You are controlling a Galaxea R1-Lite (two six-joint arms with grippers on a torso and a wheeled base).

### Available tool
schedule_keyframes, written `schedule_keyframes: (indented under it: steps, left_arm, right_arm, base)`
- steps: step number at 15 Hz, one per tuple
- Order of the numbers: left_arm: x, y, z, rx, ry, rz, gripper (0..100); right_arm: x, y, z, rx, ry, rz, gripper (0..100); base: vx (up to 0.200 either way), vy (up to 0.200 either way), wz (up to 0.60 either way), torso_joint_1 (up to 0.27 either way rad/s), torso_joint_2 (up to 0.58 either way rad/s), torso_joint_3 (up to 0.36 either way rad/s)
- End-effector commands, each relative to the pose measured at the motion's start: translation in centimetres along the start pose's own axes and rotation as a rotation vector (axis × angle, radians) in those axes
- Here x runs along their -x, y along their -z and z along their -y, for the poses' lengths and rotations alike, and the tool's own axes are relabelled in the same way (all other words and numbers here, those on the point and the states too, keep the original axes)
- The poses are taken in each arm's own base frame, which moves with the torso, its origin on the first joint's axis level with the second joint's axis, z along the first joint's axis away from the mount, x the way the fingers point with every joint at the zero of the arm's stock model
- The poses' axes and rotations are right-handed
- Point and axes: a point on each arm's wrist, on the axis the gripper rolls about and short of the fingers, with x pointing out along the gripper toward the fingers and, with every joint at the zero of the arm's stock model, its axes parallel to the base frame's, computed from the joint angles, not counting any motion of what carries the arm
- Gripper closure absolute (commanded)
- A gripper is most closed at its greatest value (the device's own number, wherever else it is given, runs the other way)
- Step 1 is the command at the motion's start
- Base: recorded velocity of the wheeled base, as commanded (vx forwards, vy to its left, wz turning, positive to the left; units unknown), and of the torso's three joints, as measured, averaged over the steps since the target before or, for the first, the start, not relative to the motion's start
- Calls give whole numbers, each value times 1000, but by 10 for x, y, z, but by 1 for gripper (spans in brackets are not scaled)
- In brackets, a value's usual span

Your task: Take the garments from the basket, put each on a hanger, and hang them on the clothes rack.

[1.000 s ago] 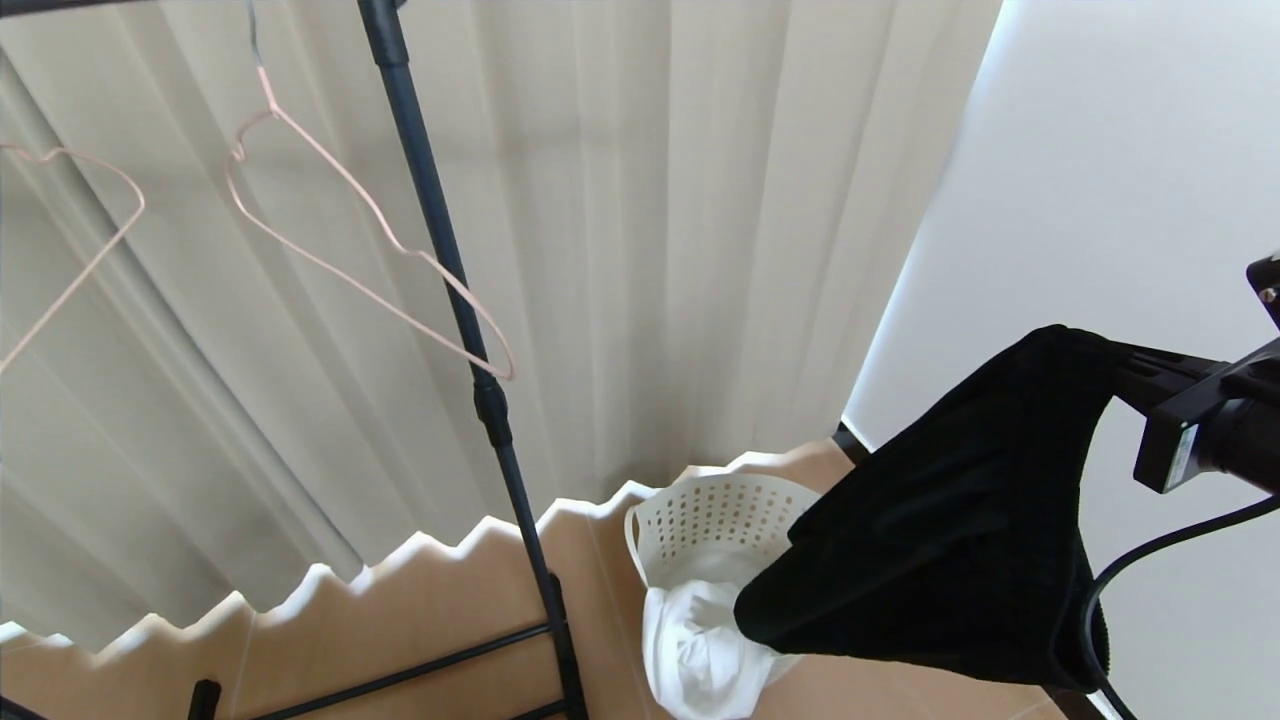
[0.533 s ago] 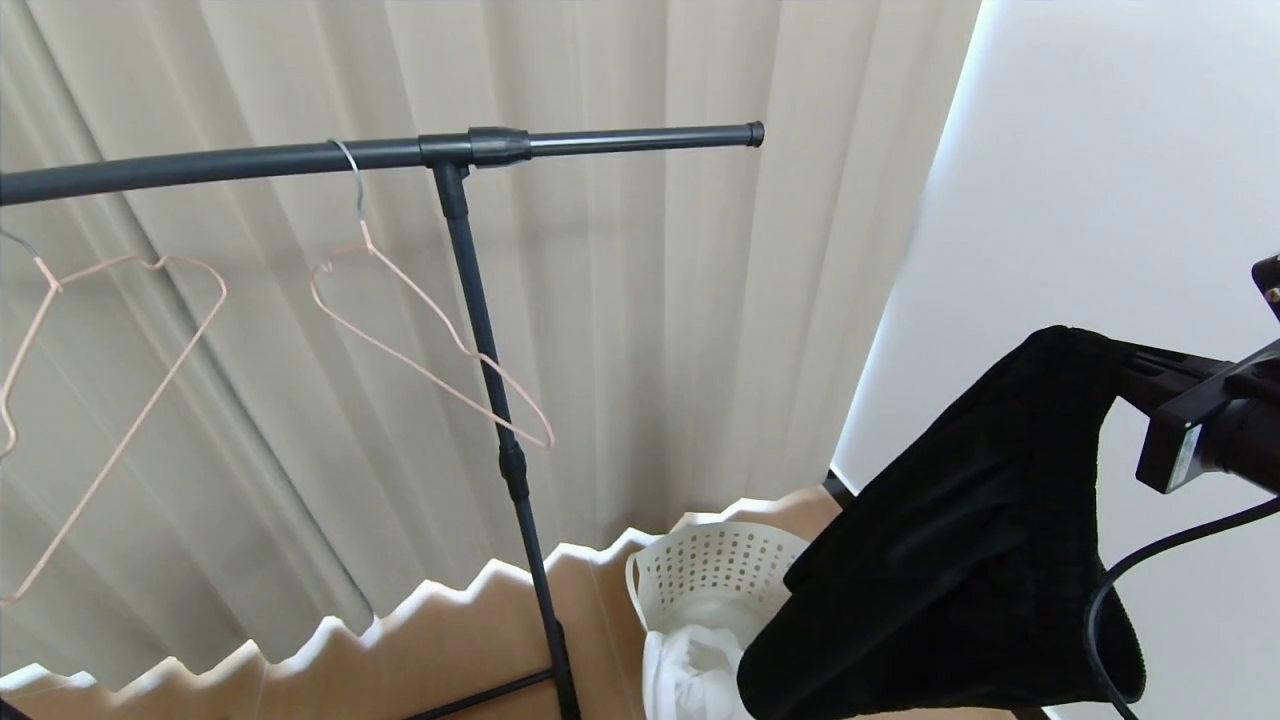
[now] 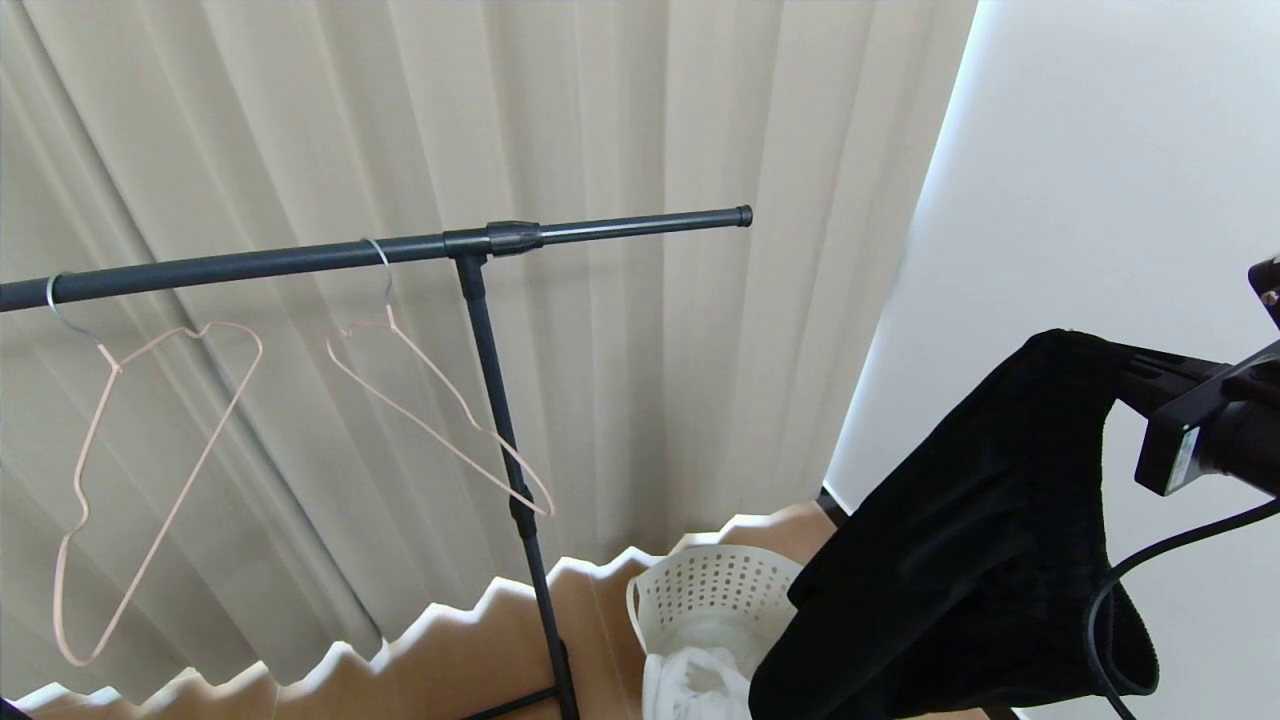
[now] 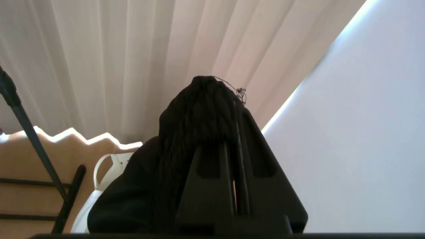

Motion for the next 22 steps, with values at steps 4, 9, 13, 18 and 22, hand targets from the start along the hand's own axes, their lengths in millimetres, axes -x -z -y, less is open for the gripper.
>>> schedule_keyframes:
  steps: [4,9,13,18,22]
  left_arm:
    - [0,0,0,0,0,-1,0]
    - [0,0,0,2,0,-1,0]
    - [0,0,0,0,0,-1,0]
    - [0,0,0,0,0,-1,0]
    - [0,0,0,-1,0,-1,0]
  right_arm:
    - [0,0,0,0,0,0,100]
    - [3,0,0,2,1,6,100]
    - [3,0,0,2,1,5,100]
    - [4,1,0,34,0,3,100]
    - [5,2,-1,34,0,2,100]
  base:
    - [0,0,0,183,-402,-229]
    - [0,0,0,161,-364,-204]
    - [0,0,0,170,-360,-198]
    - [0,0,0,87,-191,-100]
    - [0,0,600,4,-2,0]
